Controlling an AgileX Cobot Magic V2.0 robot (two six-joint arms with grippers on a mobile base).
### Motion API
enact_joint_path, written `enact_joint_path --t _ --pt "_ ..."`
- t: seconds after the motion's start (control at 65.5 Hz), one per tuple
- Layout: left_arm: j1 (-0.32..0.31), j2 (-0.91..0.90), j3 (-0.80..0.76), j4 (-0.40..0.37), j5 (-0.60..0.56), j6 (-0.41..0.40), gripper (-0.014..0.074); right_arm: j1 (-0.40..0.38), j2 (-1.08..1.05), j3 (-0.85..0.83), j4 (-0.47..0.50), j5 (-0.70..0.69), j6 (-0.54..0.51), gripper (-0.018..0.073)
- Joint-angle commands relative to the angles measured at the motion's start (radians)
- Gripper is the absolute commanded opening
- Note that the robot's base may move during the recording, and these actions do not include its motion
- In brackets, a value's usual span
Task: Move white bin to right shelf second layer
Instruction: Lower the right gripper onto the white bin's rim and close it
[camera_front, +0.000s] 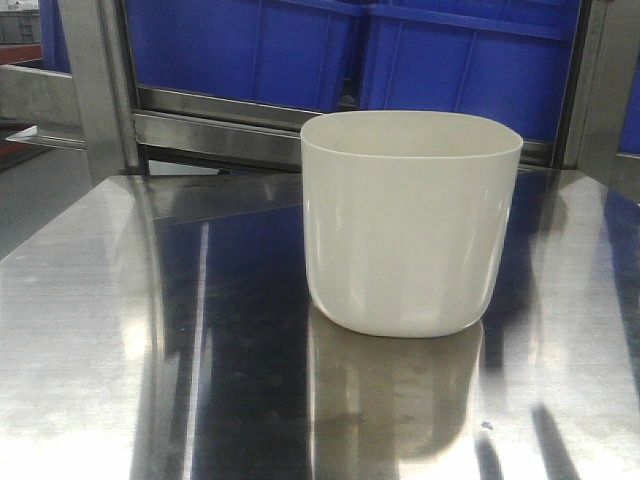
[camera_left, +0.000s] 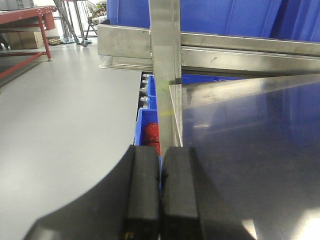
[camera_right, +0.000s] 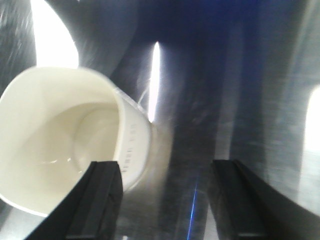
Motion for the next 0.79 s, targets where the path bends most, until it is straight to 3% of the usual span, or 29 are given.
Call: enact_joint_path --t 0.0,0.183,0.381,0.778 --pt "-0.004 -0.003 0.037 0.000 -0.086 -0.003 0.0085 0.052 0.017 -0.037 0.017 -0.074 -0.005 0.0497" --pt "-0.004 -0.003 0.037 0.000 -0.086 -0.003 0.0085 0.116 0.087 -0.037 0.017 -0.114 -0.004 0.0497" --pt "-0.004 -0.003 0.037 0.000 -0.086 -0.003 0.0085 0.125 0.157 -0.061 0.017 -0.140 -0.003 0.0497" --pt "-0.004 -0.003 0.037 0.000 -0.086 -0.003 0.0085 0.128 0.285 -0.149 -0.013 -0.044 -0.003 0.0497"
